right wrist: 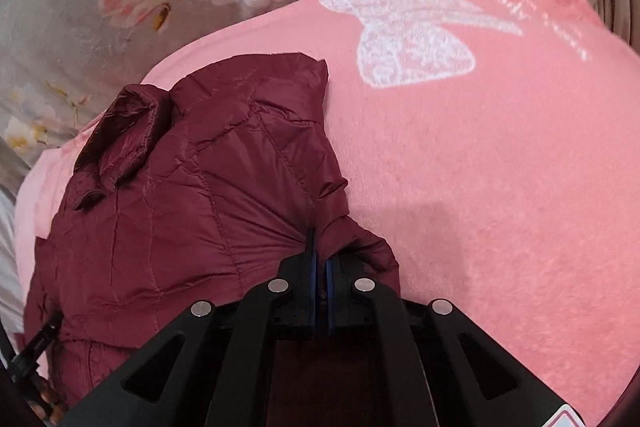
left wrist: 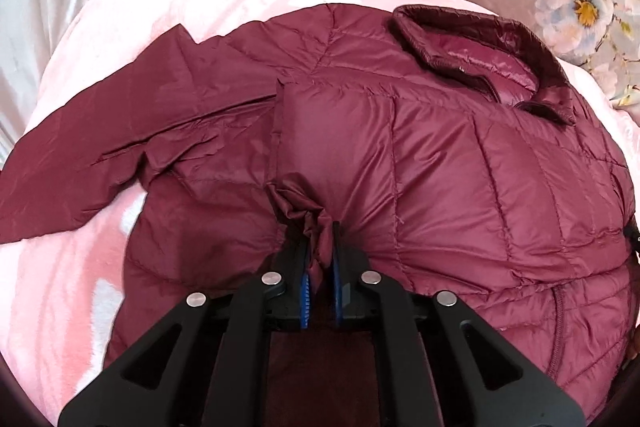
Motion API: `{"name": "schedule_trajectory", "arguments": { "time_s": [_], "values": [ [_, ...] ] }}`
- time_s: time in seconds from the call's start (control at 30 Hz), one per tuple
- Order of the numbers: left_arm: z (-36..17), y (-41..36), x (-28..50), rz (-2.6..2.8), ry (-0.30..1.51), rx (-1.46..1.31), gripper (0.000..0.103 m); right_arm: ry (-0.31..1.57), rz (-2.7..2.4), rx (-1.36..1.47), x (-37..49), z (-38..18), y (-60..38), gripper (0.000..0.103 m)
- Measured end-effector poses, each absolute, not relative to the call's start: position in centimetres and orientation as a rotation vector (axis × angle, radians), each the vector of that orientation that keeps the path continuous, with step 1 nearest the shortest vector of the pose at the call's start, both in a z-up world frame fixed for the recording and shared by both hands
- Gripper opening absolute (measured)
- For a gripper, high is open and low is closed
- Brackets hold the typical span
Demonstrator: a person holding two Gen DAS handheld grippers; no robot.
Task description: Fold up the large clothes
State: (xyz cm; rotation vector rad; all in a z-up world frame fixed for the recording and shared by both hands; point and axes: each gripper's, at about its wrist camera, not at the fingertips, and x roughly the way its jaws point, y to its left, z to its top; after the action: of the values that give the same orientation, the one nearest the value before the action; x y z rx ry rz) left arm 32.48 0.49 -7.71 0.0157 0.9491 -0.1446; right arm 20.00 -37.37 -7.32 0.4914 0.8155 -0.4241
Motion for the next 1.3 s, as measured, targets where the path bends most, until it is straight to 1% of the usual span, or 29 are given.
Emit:
{"name": "schedule_trajectory", "arguments": {
  "time_s": [0.03, 0.1, 0.17, 0.27, 0.33, 0.47, 0.57, 0.63, 0.73, 0.83, 1.0, 1.3],
  "values": [
    [-7.3, 1.0, 32.2, -0.14, 0.946, 0.009, 0.016, 0.811, -0.445, 0.476, 19.4, -6.6, -37.1, 0.009],
    [-6.0, 2.0, 31.3, -0.113, 0.917, 0.001, 0.034, 0.776, -0.488, 0.438, 18.3, -5.1, -36.5, 0.01],
    [-4.1, 2.6, 30.5, -0.1, 0.874, -0.005, 0.038, 0.738, -0.476, 0.376, 17.9, -3.3, -34.9, 0.013],
    [-2.2, 1.0, 30.5, -0.144, 0.861, -0.004, 0.039, 0.73, -0.355, 0.314, 19.5, -1.4, -30.8, 0.013],
    [-2.0, -0.8, 30.9, -0.182, 0.868, -0.003, 0.048, 0.76, -0.255, 0.266, 21.3, -1.5, -27.3, 0.013],
    [-4.2, -4.7, 31.4, -0.209, 0.905, 0.054, 0.05, 0.84, -0.178, 0.145, 24.0, -4.4, -22.0, 0.013],
    [-6.6, -5.5, 31.6, -0.211, 0.954, 0.045, 0.05, 0.895, -0.171, 0.129, 24.8, -7.2, -21.1, 0.013],
    [-7.4, -5.6, 31.5, -0.206, 0.94, 0.04, 0.051, 0.899, -0.173, 0.132, 25.0, -8.2, -21.1, 0.013],
    [-7.8, -5.7, 30.9, -0.199, 0.905, 0.053, 0.053, 0.892, -0.172, 0.14, 24.7, -8.6, -21.1, 0.012],
    [-8.2, -6.2, 30.8, -0.201, 0.884, 0.067, 0.059, 0.876, -0.19, 0.106, 24.5, -8.9, -20.4, 0.012],
    [-8.3, -6.3, 30.8, -0.195, 0.877, 0.075, 0.063, 0.869, -0.211, 0.067, 24.6, -8.9, -20.0, 0.012],
    [-8.4, -6.5, 30.9, -0.176, 0.873, 0.091, 0.068, 0.862, -0.196, 0.104, 24.5, -8.9, -20.5, 0.012]
  ]
}}
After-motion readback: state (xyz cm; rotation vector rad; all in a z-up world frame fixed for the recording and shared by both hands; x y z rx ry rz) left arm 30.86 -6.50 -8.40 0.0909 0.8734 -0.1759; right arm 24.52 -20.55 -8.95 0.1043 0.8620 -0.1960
